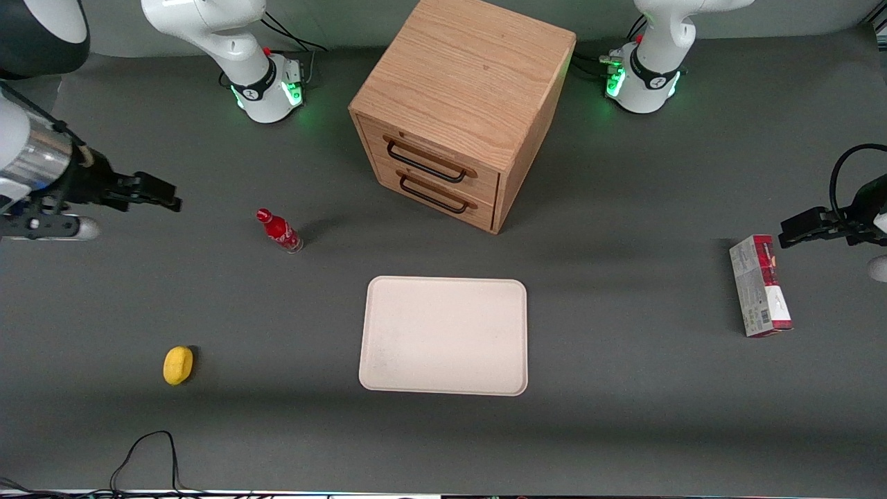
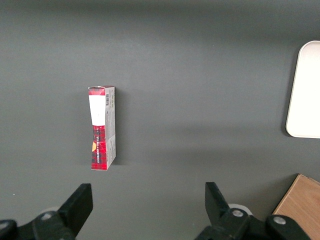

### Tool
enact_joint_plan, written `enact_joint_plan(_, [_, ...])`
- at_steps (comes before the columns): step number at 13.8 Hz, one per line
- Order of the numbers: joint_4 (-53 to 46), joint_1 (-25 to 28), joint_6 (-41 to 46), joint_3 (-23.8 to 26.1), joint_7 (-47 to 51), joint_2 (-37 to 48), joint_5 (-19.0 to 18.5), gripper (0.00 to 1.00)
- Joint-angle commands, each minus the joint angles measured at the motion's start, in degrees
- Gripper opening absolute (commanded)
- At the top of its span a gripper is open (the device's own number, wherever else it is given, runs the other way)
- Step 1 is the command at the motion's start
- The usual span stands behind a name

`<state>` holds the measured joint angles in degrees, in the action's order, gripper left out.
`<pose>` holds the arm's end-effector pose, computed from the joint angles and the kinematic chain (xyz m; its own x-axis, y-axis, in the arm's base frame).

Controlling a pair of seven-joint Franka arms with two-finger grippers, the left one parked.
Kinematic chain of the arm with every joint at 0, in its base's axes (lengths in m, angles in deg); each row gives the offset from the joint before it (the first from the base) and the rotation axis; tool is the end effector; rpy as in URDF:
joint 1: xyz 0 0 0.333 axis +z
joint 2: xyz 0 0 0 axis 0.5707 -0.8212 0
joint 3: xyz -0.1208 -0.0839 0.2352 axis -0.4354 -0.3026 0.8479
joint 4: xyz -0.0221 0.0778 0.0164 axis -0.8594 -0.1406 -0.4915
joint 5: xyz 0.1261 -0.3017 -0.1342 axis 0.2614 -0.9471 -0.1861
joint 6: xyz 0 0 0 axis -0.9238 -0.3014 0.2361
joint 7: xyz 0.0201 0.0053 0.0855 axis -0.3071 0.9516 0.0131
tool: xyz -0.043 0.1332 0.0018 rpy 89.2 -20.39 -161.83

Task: Open upper drawer
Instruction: 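Lift the right gripper and swing it toward the wooden cabinet, then move the right gripper to the upper drawer's black handle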

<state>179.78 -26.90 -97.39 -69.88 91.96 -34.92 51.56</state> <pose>0.5116 0.0734 0.5194 0.9907 -0.0402 -0.1298 -0.0551 -0.9921 -0.1127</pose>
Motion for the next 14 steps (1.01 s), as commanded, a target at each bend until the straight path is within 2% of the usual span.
enact_joint_plan(1, [-2.0, -0.5, 0.5, 6.0, -0.5, -1.9, 5.3, 1.00])
enact_joint_plan(4, [-4.1, -0.7, 0.3, 16.9, -4.2, -3.9, 6.6, 1.00])
enact_joint_plan(7, [-6.2, -0.8, -1.4, 25.3, -14.8, -6.8, 6.6, 1.00])
enact_joint_plan(14, [-5.0, -0.7, -8.1, 36.0, -16.2, -13.4, 6.3, 1.00])
